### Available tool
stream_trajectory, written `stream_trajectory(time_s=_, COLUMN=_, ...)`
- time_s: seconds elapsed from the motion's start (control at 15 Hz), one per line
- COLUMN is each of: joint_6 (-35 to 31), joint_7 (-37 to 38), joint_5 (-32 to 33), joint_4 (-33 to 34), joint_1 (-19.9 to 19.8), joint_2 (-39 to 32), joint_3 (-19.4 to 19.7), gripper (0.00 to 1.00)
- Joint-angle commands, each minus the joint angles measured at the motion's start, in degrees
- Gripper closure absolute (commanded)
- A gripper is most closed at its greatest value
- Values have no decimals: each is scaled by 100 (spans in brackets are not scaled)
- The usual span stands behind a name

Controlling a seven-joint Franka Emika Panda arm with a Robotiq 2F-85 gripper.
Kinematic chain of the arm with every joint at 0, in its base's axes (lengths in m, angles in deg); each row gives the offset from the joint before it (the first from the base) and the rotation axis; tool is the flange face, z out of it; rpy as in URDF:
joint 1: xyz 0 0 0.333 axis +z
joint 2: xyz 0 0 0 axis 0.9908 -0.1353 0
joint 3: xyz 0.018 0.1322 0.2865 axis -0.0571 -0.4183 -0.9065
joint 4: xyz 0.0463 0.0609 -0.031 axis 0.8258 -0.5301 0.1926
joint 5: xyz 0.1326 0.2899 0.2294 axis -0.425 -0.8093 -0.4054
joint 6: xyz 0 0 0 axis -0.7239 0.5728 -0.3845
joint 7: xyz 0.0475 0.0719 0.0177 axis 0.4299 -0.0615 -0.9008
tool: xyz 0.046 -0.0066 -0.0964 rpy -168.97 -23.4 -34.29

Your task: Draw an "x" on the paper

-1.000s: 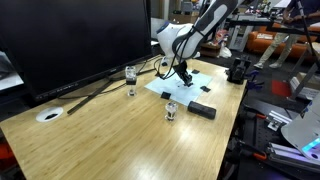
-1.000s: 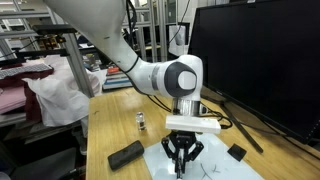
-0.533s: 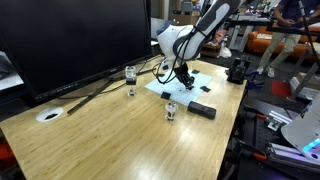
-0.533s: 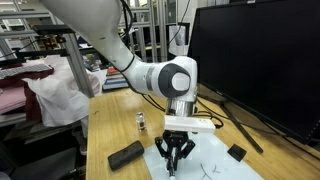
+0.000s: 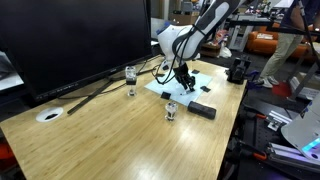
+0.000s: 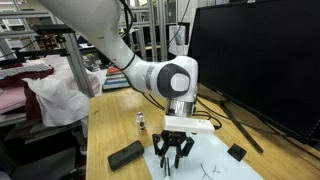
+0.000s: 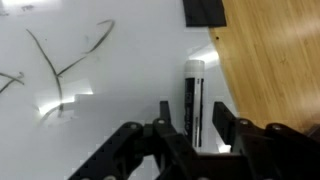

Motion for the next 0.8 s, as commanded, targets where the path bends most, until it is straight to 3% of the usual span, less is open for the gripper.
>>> stream_trajectory(time_s=0.0, joint_6=15, joint_7=-50, joint_5=-65, joint_4=17, joint_1=18, joint_2=2, joint_3=28, gripper=44)
stream_trajectory(time_s=0.2, joint_6=16, joint_7=-99, joint_5=-102, joint_4=12, joint_1=-4, joint_2=23, joint_3=30, gripper=28)
stream_trajectory(time_s=0.73, joint_6=16, joint_7=-101, joint_5=-104, joint_4=6, joint_1=-4, joint_2=24, joint_3=30, gripper=27)
